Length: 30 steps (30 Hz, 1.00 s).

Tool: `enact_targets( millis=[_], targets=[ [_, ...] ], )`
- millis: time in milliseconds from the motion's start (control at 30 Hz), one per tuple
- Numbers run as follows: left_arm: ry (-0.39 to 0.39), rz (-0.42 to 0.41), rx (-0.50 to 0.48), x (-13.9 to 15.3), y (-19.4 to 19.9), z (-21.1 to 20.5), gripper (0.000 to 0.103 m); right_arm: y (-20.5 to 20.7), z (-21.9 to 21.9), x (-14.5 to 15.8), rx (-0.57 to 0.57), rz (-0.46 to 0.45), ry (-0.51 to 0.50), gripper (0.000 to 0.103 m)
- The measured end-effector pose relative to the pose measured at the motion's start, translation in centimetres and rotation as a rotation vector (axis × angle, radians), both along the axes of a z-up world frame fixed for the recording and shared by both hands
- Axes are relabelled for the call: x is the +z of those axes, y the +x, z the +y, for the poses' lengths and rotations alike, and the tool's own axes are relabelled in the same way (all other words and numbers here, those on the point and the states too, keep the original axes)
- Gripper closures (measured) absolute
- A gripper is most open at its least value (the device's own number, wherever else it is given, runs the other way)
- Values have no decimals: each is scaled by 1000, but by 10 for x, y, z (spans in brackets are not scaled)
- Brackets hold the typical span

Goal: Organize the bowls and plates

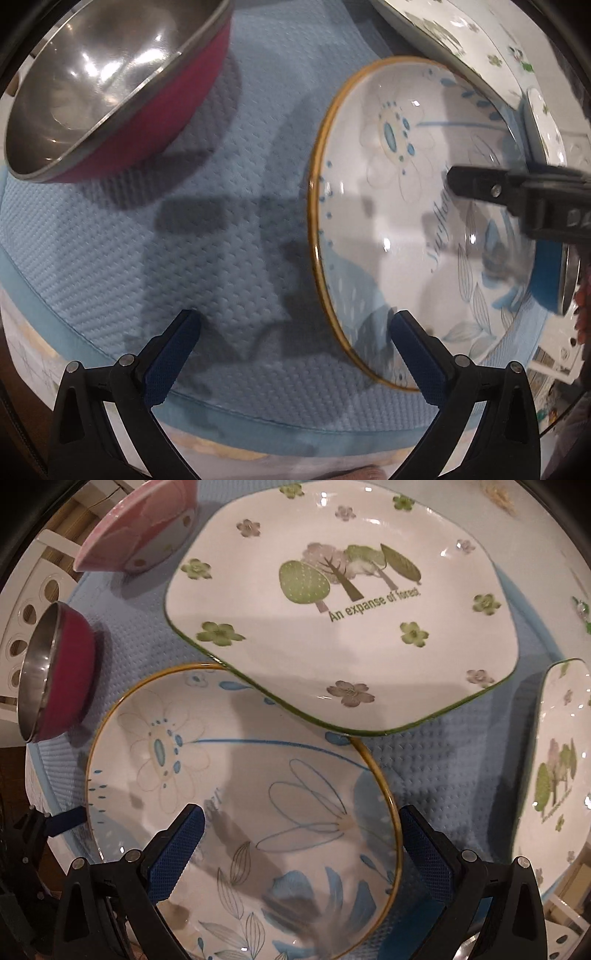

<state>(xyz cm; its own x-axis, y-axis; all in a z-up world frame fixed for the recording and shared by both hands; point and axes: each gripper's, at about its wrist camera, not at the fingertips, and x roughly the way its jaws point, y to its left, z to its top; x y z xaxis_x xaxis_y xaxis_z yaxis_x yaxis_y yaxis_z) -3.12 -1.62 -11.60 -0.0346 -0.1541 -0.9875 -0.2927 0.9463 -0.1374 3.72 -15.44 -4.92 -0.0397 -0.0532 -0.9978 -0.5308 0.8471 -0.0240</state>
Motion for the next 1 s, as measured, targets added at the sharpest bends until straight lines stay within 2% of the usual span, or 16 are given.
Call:
enact_targets(
  millis=[133, 333, 500, 633, 700, 867, 1000],
  targets=[
    [15, -9, 6, -4, 5, -1, 0, 7, -2, -2, -15, -1, 27, 0],
    [32, -14, 69, -3, 8, -2, 0, 15, -9, 7, -55, -22, 41, 0],
    [22, 0, 48, -7, 18, 3, 0, 27, -6, 8, -119, -15, 30, 0],
    [14, -10, 33, -12, 24, 5, 0, 28, -4, 11, -111, 5, 25, 2],
    [9, -17, 31, 1, 23, 11, 6, 21, 3, 13, -77, 18, 15, 8],
    [-25, -54, 51, 21, 13, 24, 29, 17, 4, 17, -70, 35, 15, 11],
    [-23, -88, -3, 29, 11, 25, 43, 1, 17, 16, -41, 55, 3, 11]
  ],
)
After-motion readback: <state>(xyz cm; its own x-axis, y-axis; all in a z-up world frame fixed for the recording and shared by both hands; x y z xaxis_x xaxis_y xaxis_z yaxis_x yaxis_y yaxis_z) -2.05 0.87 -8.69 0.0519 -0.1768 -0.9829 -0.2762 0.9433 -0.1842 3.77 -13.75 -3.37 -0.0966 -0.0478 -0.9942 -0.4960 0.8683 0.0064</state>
